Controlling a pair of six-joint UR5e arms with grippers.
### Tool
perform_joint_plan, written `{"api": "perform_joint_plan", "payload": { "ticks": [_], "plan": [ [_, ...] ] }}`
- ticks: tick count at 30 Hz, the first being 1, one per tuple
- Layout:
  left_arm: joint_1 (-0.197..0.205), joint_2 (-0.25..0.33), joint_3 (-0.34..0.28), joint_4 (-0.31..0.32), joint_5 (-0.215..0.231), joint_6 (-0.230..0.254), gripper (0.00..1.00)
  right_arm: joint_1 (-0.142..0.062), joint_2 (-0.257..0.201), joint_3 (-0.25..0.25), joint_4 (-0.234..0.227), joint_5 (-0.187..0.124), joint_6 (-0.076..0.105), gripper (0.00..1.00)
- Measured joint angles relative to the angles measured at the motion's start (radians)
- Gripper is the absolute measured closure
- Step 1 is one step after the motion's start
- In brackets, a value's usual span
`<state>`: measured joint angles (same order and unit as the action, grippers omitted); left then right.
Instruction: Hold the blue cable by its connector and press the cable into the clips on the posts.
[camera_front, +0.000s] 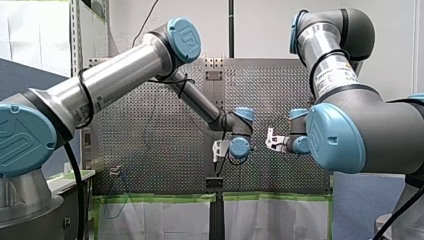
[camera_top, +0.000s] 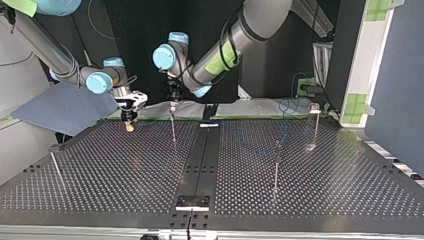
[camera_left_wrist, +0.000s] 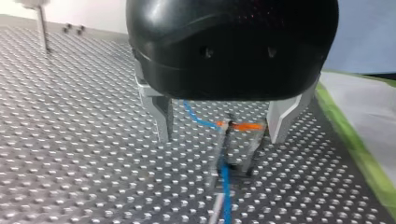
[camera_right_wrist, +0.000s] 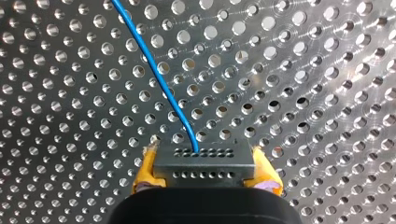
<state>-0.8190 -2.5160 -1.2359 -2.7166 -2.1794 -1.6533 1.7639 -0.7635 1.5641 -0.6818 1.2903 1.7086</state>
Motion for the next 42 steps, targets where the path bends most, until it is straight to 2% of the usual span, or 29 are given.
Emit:
{"api": "perform_joint_plan", "payload": {
  "ticks": [9, 20, 31, 34, 42],
  "plan": [
    [0.009, 0.093, -0.093, 0.092, -0.020, -0.010, 0.00, 0.000, 0.000, 0.000, 0.000, 0.000, 0.003, 1.00],
    [-0.004, 0.212, -0.212, 0.211, -0.060, -0.022, 0.00, 0.000, 0.000, 0.000, 0.002, 0.000, 0.004, 1.00],
    [-0.006, 0.312, -0.312, 0.256, -0.092, -0.043, 0.00, 0.000, 0.000, 0.000, 0.007, 0.000, 0.004, 1.00],
    [-0.016, 0.339, -0.339, 0.273, -0.100, -0.060, 0.00, 0.000, 0.000, 0.000, 0.010, 0.000, 0.003, 1.00],
    [-0.077, 0.416, -0.416, 0.286, -0.143, -0.118, 0.00, 0.000, 0.000, 0.000, 0.017, 0.000, 0.000, 1.00]
  ]
}}
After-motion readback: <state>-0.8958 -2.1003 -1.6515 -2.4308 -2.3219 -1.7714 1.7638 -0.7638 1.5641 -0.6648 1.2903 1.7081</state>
